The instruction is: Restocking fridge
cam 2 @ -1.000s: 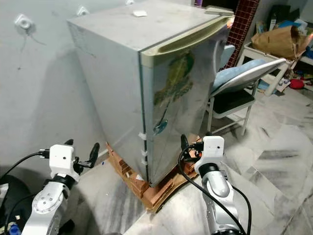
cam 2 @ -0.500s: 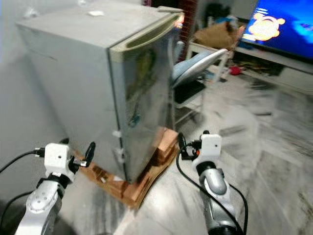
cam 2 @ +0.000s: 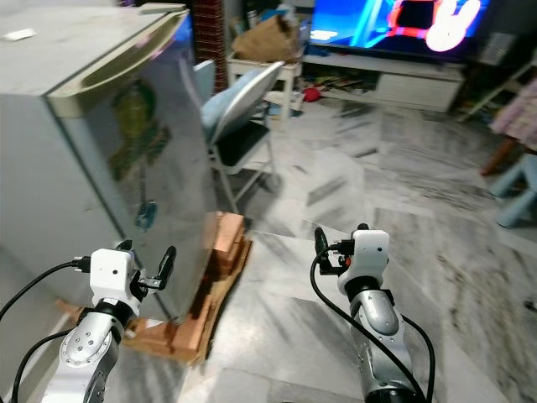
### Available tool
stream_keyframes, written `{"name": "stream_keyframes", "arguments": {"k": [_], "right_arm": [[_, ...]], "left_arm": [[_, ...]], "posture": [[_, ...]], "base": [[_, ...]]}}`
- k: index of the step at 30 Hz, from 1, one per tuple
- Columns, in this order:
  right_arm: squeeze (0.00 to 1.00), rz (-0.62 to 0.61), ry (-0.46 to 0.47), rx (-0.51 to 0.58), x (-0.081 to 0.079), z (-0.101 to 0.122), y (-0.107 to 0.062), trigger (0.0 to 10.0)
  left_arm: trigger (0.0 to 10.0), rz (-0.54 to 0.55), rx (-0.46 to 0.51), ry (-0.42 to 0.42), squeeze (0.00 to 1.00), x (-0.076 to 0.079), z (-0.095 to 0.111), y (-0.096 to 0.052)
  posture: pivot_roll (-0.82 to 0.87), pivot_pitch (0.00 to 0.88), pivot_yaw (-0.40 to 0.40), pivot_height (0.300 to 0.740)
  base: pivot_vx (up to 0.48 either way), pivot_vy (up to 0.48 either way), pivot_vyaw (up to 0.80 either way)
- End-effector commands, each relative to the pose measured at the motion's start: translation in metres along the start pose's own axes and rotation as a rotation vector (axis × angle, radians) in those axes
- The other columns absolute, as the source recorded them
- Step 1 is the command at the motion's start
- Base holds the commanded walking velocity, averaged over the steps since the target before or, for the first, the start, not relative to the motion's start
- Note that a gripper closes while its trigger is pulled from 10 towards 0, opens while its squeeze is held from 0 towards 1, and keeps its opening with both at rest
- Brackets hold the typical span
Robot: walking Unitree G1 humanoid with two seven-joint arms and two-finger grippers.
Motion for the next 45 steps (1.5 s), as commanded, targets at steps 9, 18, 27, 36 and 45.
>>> {"name": "stream_keyframes", "arguments": {"k": [9,18,27,36,45], "right_arm": [[0.00,-0.007,0.002,-0.025,0.000,-0.001,-0.003,10.0],[0.00,0.026,0.014,-0.038,-0.003,0.000,-0.009,10.0],[0.00,0.087,0.018,-0.076,-0.009,-0.005,-0.015,10.0],[0.00,0.080,0.018,-0.086,-0.008,-0.007,-0.018,10.0],[0.00,0.081,0.020,-0.094,-0.009,-0.007,-0.020,10.0]], "left_arm": [[10.0,0.113,-0.026,0.030,0.00,-0.029,-0.002,0.011],[10.0,0.218,-0.076,0.029,0.00,-0.048,-0.009,0.026],[10.0,0.200,-0.054,-0.018,0.00,-0.053,0.003,0.055],[10.0,0.149,-0.054,0.004,0.00,-0.049,0.006,0.065],[10.0,0.162,-0.056,0.022,0.00,-0.052,0.010,0.077]], "posture": [[0.02,0.002,-0.020,0.740],[0.00,0.019,-0.024,0.740],[-0.02,0.019,-0.027,0.740],[-0.02,0.021,-0.019,0.740],[-0.03,0.018,-0.012,0.740]], "base": [[0.000,0.000,0.00],[0.000,0.000,0.00],[0.000,0.000,0.00],[0.000,0.000,0.00],[0.000,0.000,0.00]]}}
Point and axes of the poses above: a point about 5 cm out from each wrist's last joint towards the gripper, its own y axis pointing out of the wrist towards the gripper, its own z axis along the axis of the wrist's last joint, x = y × z, the point moved 2 cm from there along y, pointing out of the wrist towards the gripper, and after that the axes turned 8 degrees about y, right-handed, at the moved point
